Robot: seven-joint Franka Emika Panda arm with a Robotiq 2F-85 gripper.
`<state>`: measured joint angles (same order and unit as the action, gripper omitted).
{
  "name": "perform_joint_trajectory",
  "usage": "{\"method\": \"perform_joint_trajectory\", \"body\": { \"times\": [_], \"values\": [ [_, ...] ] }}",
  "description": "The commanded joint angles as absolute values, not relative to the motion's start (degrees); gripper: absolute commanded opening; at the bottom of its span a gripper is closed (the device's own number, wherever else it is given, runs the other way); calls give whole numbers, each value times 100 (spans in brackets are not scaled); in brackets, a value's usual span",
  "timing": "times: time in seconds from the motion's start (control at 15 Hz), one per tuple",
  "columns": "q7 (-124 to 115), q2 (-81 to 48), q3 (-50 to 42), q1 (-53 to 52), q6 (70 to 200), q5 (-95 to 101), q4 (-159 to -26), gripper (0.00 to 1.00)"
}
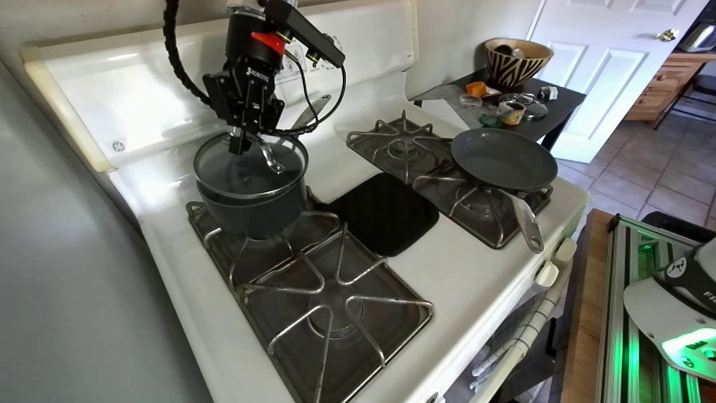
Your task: Pick up the clear pot lid from the black over mitten and place it on the black pot, slide the black pot to the bottom left cooker on the stove using the handle
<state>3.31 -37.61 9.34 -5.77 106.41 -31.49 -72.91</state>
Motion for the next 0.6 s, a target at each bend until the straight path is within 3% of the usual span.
{"method": "perform_joint_trajectory", "body": {
  "times": [0.0,0.53],
  "values": [
    [50,-4008,1009,-605,10577,-2986,-6864,0],
    [-255,-4206,998,-629,10488,-2719,-6603,0]
  ]
}}
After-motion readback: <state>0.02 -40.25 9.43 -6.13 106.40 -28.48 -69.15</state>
